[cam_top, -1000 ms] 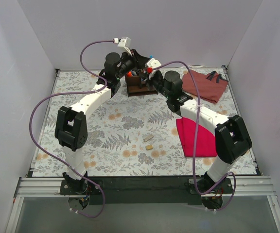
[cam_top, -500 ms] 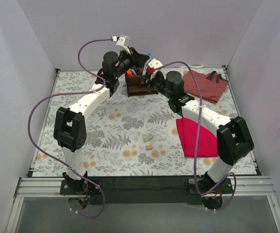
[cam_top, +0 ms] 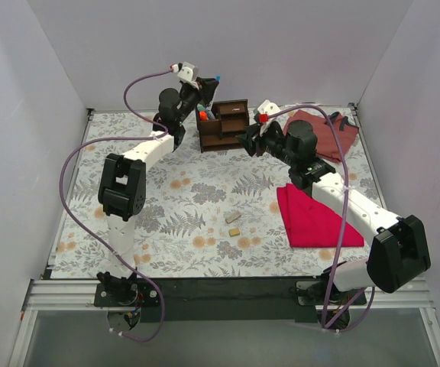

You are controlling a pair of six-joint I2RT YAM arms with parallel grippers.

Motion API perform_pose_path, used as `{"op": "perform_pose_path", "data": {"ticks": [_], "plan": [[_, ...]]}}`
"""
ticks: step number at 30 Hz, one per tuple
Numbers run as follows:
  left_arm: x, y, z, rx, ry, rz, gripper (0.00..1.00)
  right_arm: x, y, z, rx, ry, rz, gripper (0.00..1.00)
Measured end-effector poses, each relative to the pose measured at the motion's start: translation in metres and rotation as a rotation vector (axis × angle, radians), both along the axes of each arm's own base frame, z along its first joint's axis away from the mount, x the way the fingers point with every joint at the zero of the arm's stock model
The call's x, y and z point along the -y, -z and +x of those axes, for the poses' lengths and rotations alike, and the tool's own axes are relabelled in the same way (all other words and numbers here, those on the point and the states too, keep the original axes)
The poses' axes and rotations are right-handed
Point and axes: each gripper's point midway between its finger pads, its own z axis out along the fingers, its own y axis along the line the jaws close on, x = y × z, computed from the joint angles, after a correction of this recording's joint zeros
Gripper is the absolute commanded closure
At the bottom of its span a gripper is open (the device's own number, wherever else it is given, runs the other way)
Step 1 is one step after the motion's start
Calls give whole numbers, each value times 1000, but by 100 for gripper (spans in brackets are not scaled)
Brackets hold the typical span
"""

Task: Sort the stationery into containers
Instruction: Place the pen in the storage box.

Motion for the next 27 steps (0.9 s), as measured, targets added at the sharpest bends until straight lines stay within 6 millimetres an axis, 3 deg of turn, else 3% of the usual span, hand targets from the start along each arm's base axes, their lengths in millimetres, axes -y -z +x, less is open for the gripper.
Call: {"op": "perform_pose_path", "data": {"ticks": [7,13,23,27], "plan": [[7,50,40,64,-45,44,100,16,32,8,-86,39,-64,52],[10,59,61,141,-71,52,100,24,45,14,-112,59,-90,52],[0,67,65,165,-95,50,99,31,72,26,-164,83,-135,51],[-3,98,62,106,-89,68,87,33,80,29,-177,89,-144,51]]}}
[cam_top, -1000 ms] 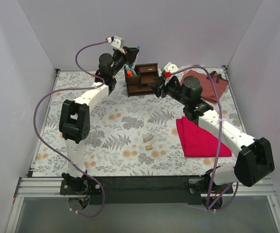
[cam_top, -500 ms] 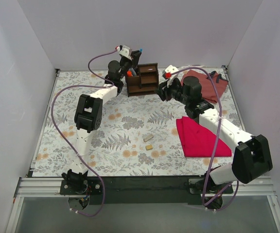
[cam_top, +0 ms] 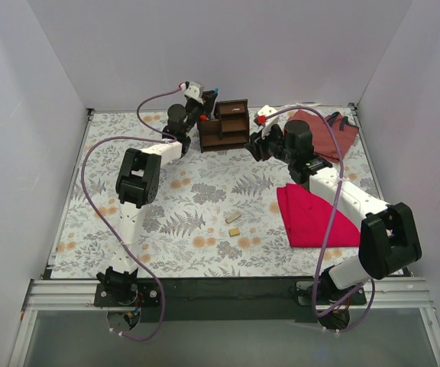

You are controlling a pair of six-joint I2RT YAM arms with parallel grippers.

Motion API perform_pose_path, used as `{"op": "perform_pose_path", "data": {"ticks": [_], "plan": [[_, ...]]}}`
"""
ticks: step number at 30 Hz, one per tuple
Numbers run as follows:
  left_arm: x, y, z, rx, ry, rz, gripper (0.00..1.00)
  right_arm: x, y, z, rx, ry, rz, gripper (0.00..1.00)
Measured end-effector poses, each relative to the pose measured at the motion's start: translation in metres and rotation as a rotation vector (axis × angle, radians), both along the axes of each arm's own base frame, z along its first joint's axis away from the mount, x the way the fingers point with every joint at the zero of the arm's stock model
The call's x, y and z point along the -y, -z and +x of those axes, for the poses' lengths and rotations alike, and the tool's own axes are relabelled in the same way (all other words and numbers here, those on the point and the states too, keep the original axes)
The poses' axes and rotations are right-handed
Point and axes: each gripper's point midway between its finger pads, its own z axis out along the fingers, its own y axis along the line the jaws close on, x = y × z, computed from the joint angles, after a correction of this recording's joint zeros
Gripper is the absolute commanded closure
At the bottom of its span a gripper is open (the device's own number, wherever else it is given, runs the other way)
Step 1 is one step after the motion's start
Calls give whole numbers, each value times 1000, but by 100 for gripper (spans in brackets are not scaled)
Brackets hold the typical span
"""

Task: Sort the stationery into containers
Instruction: Place the pen in the storage box, then pick up the stationery from the center of the board.

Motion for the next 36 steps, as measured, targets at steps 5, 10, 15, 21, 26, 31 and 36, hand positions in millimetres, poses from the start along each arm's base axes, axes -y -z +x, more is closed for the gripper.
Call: {"op": "perform_pose_path", "data": {"ticks": [5,10,15,21,26,31,36], "plan": [[0,23,-3,-52,5,12,63,2,2,2,-4,6,-2,51],[-1,14,-6,-42,4,8,46,4,2,3,-3,7,-2,50],[-4,-12,-12,-8,0,7,43,4,2,1,-5,2,-5,50],[-13,-80,-49,42,16,39,32,14,1,-8,-21,5,-46,46],[-22,-167,-147,95,159,108,32,37,-10,-19,-5,27,-101,43],[-21,-170,-275,40,367,207,30,64,-16,-38,-8,23,-162,41],[-1,-46,-373,-254,575,322,25,66,33,-92,-97,-231,-322,38]]}}
